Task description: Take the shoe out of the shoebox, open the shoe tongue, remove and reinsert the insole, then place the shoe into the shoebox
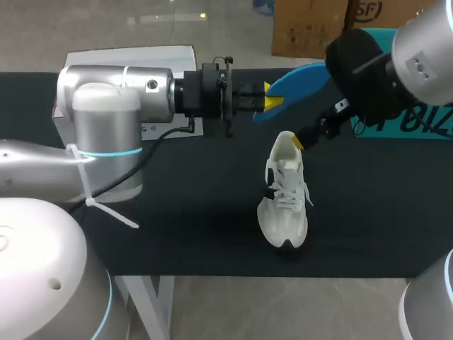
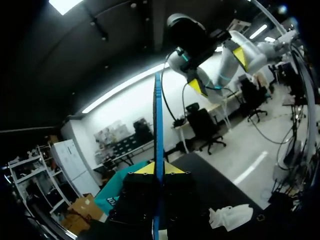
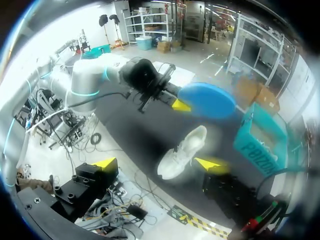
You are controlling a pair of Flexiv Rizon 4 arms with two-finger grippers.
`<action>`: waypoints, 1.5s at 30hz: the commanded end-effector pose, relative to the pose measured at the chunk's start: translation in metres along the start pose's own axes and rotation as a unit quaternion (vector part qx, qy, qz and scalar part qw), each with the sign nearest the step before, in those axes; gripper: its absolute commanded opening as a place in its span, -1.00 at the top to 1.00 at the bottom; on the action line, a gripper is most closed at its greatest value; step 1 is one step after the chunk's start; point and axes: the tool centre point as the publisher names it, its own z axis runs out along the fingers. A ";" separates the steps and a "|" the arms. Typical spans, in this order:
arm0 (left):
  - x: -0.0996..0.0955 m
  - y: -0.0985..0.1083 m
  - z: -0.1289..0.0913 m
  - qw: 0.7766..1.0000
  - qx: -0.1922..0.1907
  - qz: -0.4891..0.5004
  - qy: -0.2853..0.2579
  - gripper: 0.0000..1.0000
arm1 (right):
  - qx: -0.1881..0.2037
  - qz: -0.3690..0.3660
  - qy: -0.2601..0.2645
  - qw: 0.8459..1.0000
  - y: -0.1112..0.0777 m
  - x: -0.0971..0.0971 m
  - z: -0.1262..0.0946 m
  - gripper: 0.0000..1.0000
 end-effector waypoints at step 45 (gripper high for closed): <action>0.003 -0.013 -0.036 0.843 -0.071 0.519 0.123 1.00 | 0.003 0.001 0.000 1.000 0.004 0.000 0.003 -1.00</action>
